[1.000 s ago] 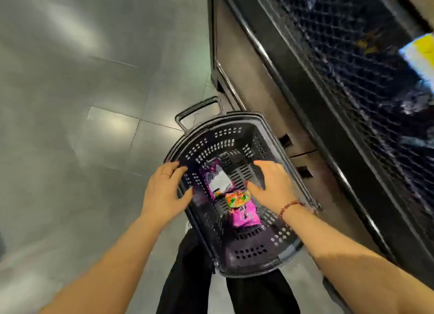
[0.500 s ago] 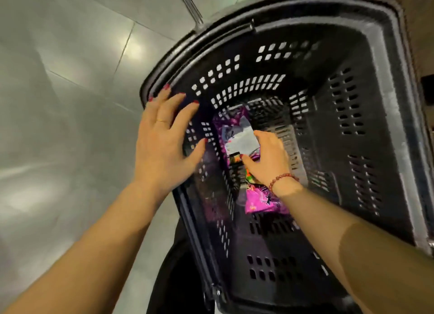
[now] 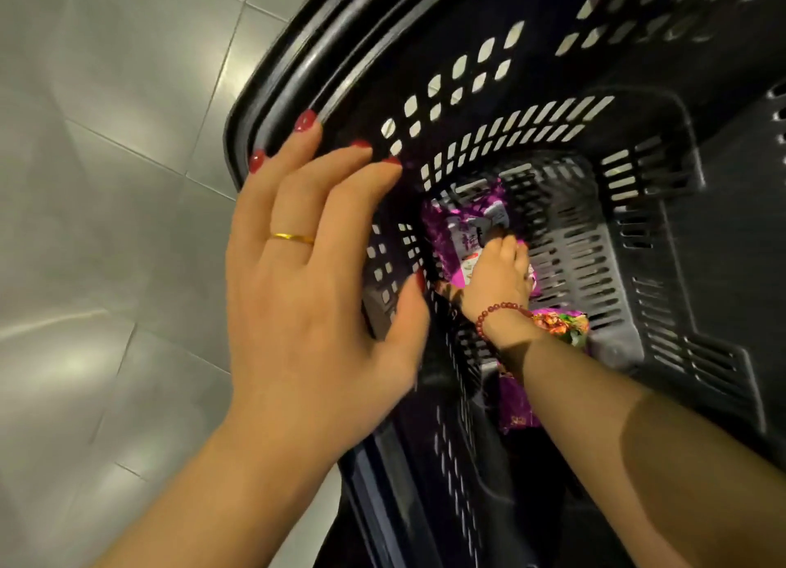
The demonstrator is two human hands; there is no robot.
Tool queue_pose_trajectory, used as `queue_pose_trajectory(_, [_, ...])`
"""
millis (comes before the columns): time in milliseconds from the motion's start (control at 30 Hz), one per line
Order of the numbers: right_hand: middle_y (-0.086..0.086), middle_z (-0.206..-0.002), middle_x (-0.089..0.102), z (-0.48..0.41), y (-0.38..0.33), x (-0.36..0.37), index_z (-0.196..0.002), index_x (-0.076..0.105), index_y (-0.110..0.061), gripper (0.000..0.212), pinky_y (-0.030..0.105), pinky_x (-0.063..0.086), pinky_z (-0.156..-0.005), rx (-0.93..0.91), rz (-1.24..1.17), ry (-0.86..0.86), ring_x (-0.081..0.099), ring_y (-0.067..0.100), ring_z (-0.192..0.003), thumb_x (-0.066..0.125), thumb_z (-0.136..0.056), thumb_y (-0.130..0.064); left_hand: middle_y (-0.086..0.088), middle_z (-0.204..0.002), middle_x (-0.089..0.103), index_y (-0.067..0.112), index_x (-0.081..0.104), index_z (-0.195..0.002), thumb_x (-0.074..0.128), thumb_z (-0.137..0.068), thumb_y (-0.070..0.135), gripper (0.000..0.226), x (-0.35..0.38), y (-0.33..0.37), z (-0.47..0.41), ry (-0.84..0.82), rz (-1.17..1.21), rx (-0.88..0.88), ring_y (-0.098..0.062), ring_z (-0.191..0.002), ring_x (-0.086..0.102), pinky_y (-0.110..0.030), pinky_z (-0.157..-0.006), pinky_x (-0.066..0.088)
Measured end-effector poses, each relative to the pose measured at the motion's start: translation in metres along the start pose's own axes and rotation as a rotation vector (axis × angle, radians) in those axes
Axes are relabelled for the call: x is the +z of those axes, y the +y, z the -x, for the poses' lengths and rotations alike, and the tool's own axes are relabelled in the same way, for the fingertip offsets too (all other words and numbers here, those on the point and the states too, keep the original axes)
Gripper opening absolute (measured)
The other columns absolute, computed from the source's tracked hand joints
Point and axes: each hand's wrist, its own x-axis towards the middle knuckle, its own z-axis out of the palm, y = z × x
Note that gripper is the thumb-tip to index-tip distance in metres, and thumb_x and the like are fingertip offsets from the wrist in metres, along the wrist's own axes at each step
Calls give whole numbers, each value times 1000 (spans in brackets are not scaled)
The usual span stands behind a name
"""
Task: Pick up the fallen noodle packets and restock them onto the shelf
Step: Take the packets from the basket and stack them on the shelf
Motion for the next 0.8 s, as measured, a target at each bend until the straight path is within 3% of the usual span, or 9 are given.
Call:
queue_pose_trajectory(100, [13, -156, 14, -10, -2, -1, -148, 14, -3, 110, 51, 26, -115, 49, -4, -5, 10, 35, -145, 81, -72, -42, -10, -127, 58, 4, 59, -122, 72, -72, 20, 54, 1, -1, 0, -5, 0, -15, -28, -137, 34, -37, -117, 23])
queue_pose_trajectory(200, [15, -144, 31, -17, 5, -12, -140, 28, -2, 96, 44, 36, -107, 34, -163, -2, 30, 37, -133, 84, -68, -35, -9, -126, 58, 5, 61, -120, 71, -72, 20, 52, 2, 0, 0, -2, 2, -26, -26, -137, 32, -38, -116, 24])
queue_pose_trajectory(300, [14, -124, 51, -10, 22, -31, -130, 40, -3, 81, 38, 49, -94, 83, -597, -44, 52, 30, -113, 84, -64, -20, -8, -125, 59, 5, 62, -118, 72, -70, 19, 50, 1, 2, 1, -11, 11, -47, -24, -138, 31, -41, -116, 26])
queue_pose_trajectory(400, [5, -89, 61, 26, 31, -66, -113, 53, -9, 45, 21, 53, -62, 103, -1137, -148, 61, 19, -80, 70, -75, 6, -9, -125, 60, 6, 63, -116, 72, -70, 20, 49, 0, 2, 1, -32, 1, -57, -26, -138, 32, -45, -114, 29])
queue_pose_trajectory(500, [6, -90, 70, 72, 33, -108, -109, 59, -13, 40, 33, 59, -57, 145, -1537, -290, 69, 21, -75, 53, -82, 16, -10, -127, 59, 5, 63, -116, 72, -70, 22, 50, -2, 2, 1, -63, -9, -56, -29, -138, 32, -48, -113, 30])
queue_pose_trajectory(567, [12, -93, 71, 98, 34, -132, -110, 62, -11, 35, 43, 60, -56, 212, -1683, -373, 71, 25, -69, 48, -87, 11, -12, -128, 58, 5, 62, -118, 71, -71, 24, 51, -3, 3, 2, -88, -12, -54, -31, -138, 32, -50, -112, 30])
queue_pose_trajectory(633, [13, -82, 71, 122, 38, -153, -95, 71, -13, 30, 42, 58, -51, 257, -1779, -447, 70, 26, -61, 48, -85, 2, -14, -131, 56, 4, 61, -120, 70, -72, 24, 53, -5, 2, 1, -112, -22, -41, -34, -138, 32, -50, -113, 29])
queue_pose_trajectory(733, [14, -75, 70, 151, 38, -177, -72, 74, -16, 22, 44, 57, -57, 197, -1903, -490, 69, 30, -65, 71, -52, -8, -17, -135, 52, 2, 55, -125, 67, -78, 23, 53, -9, 7, -1, -144, -75, 44, -36, -137, 32, -48, -118, 20])
queue_pose_trajectory(800, [18, -78, 70, 164, 39, -186, -68, 74, -12, 46, 46, 59, -60, 151, -2002, -508, 70, 33, -70, 84, -23, -11, -18, -140, 47, 0, 50, -130, 63, -86, 20, 50, -11, 19, -5, -160, 23, 100, -33, -138, 33, -44, -118, 23])
